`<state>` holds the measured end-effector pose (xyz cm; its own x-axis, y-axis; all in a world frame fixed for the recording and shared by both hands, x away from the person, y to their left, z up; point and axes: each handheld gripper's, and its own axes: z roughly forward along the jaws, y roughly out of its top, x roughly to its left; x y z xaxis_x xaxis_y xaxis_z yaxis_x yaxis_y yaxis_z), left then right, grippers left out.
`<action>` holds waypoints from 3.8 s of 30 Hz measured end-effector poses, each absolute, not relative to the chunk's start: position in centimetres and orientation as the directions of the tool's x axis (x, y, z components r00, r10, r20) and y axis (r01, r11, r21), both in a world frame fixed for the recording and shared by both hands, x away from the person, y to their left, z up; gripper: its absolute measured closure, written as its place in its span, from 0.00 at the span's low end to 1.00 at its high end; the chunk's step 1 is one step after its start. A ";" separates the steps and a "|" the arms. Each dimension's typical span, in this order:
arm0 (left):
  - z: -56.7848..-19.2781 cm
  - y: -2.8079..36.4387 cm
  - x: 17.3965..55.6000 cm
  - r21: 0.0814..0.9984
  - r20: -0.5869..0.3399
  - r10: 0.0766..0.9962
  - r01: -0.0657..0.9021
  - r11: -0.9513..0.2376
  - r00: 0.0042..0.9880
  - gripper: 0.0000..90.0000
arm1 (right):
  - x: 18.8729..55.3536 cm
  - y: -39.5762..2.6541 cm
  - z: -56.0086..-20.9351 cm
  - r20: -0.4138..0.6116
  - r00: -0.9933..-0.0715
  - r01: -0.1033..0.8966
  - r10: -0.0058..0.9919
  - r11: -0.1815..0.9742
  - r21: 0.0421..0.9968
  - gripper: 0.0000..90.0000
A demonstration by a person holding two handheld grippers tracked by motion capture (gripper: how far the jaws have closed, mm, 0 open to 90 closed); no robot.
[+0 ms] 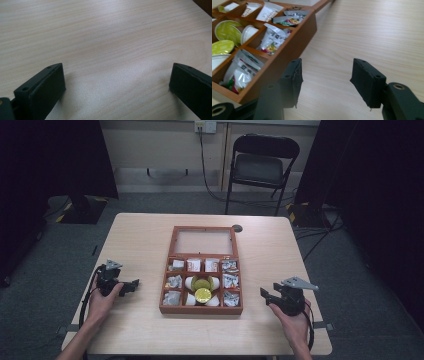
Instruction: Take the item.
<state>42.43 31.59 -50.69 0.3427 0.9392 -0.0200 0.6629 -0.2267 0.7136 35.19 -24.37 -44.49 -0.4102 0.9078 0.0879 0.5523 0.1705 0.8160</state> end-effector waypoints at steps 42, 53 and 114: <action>-50.7 31.6 42.4 0.714 -0.020 0.939 0.662 -0.227 0.344 0.00 | 39.5 -14.6 -40.4 0.110 -0.632 0.467 0.767 0.263 0.844 0.45; -50.7 31.6 42.4 0.714 -0.020 0.939 0.663 -0.226 0.342 0.00 | 39.6 -12.3 -41.4 0.128 -0.688 0.459 0.715 0.292 0.839 0.41; -50.7 31.6 42.4 0.712 -0.018 0.939 0.663 -0.229 0.344 0.00 | 39.5 -6.6 -46.0 0.118 -0.801 0.501 0.587 0.549 0.669 0.40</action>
<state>42.38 31.57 -50.69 0.3441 0.9388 -0.0182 0.6633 -0.2293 0.7123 39.47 -6.57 -46.02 -0.8010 0.5869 0.1184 0.5010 0.5489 0.6691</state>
